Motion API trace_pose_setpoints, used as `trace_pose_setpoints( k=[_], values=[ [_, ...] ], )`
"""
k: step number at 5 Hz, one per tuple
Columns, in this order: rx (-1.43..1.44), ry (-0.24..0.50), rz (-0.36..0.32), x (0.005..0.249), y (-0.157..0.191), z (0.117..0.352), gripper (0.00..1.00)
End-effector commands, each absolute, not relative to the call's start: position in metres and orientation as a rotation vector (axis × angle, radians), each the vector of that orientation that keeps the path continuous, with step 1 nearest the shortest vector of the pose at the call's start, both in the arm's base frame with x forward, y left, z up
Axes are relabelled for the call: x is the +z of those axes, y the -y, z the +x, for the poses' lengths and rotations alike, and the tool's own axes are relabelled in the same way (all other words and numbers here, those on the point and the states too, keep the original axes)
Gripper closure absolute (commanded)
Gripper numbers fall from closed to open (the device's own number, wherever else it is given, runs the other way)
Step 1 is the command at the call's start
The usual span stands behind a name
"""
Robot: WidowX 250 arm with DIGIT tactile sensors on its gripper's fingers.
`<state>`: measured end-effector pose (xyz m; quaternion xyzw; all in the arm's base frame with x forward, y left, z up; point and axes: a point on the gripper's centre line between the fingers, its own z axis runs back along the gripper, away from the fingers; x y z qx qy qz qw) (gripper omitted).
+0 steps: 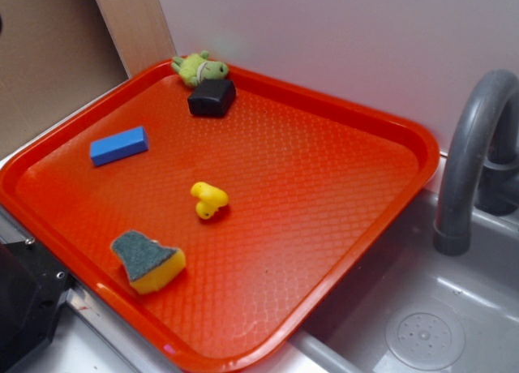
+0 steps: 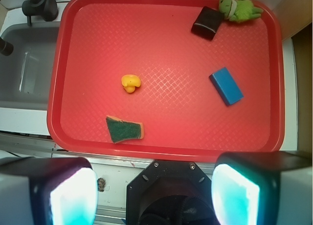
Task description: Grab the yellow duck.
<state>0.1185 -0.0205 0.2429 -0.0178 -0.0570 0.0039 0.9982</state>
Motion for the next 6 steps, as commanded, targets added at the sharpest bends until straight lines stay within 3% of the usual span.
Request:
trace_pose_setpoints(
  k=[1, 2, 4, 6],
  values=[
    [0.008, 0.114, -0.036, 0.243, 0.020, 0.118, 0.00],
    [0.022, 0.102, -0.048, 0.240, 0.020, 0.125, 0.00],
    [0.013, 0.082, -0.042, 0.223, 0.021, 0.167, 0.00],
    [-0.118, 0.103, 0.011, 0.167, 0.048, 0.201, 0.00]
  ],
)
